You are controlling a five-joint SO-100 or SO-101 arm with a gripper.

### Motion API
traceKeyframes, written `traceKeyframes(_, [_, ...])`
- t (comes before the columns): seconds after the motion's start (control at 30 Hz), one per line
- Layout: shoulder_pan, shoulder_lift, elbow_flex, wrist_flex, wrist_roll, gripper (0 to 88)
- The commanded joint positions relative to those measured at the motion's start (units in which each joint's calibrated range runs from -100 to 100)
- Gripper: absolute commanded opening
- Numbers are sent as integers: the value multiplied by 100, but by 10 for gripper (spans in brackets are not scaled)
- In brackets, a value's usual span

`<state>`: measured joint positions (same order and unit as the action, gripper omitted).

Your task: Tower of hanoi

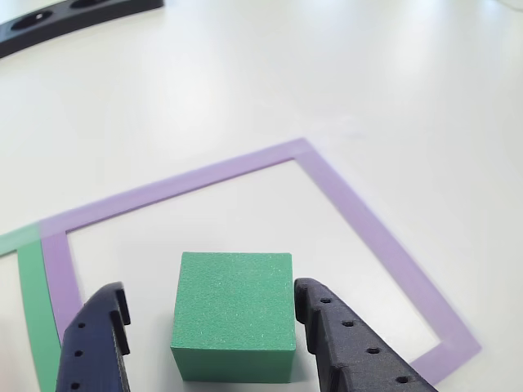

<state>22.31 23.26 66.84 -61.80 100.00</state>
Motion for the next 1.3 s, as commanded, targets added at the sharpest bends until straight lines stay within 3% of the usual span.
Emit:
traceKeyframes(0.0, [121,-555,54,16,0,255])
traceKeyframes(0.1, [160,-1252,217,526,0,262])
traceKeyframes(0.23, [236,-2646,317,1983,0,243])
traceKeyframes(0.6, [-168,-6196,-800,8240,0,1])
traceKeyframes(0.77, [-717,-6733,-2445,11307,0,0])
traceKeyframes(0.83, [-977,-6773,-3081,12165,-423,0])
traceKeyframes(0.97, [-1526,-6853,-3890,13128,-1103,0])
traceKeyframes(1.27, [-2662,-7382,-4399,13922,-1654,4])
